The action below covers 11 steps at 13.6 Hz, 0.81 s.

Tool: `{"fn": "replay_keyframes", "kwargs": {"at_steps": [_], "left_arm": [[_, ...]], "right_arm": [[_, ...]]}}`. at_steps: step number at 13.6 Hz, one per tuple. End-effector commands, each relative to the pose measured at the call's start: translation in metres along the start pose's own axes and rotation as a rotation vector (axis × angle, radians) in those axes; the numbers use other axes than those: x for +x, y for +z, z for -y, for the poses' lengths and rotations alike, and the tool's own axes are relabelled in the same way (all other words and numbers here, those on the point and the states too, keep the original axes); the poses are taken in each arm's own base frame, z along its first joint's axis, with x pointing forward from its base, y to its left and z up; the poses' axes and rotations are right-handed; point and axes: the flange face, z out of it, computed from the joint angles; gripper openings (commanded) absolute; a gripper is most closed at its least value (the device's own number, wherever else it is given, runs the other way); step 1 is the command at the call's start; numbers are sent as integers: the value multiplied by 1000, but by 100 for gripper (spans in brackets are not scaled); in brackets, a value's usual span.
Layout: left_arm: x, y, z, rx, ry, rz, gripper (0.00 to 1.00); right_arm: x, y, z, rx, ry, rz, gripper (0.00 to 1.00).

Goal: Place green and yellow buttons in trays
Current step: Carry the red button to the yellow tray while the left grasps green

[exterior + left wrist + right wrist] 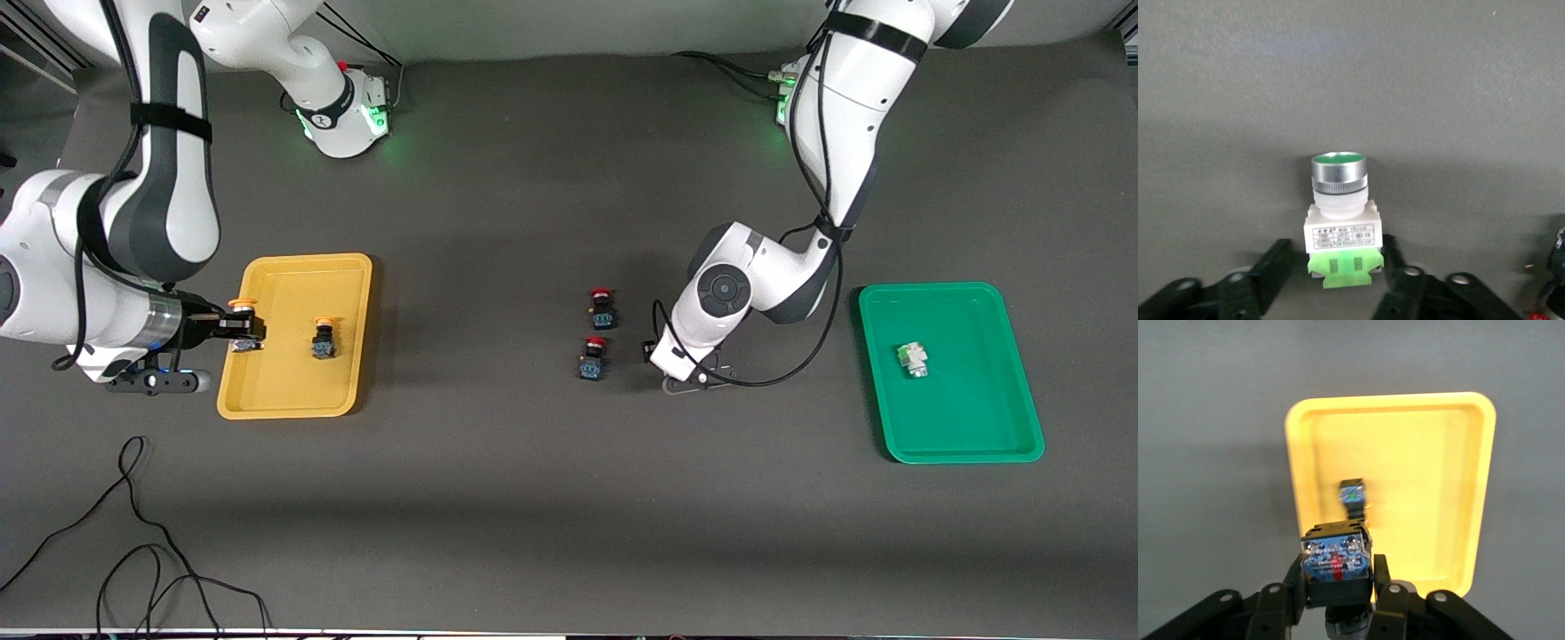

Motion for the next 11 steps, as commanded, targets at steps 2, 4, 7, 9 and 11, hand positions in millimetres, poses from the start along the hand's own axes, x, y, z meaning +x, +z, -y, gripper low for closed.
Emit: {"fn": "replay_keyframes", "kwargs": {"at_steps": [2, 4, 7, 9, 11], "left_arm": [[7, -14, -4, -4, -30, -15, 19], [22, -42, 8, -12, -48, -37, 18], [19, -145, 16, 42, -55, 4, 20], [7, -213, 26, 78, -17, 35, 19], [11, -257, 59, 78, 35, 79, 19]], "right_arm": [[-15, 70, -49, -26, -55, -49, 0], [-22, 102, -52, -16, -27, -94, 0], [-27, 154, -49, -19, -58, -128, 0], [-25, 175, -52, 15, -48, -135, 0], [-23, 196, -51, 26, -63, -139, 0]]}}
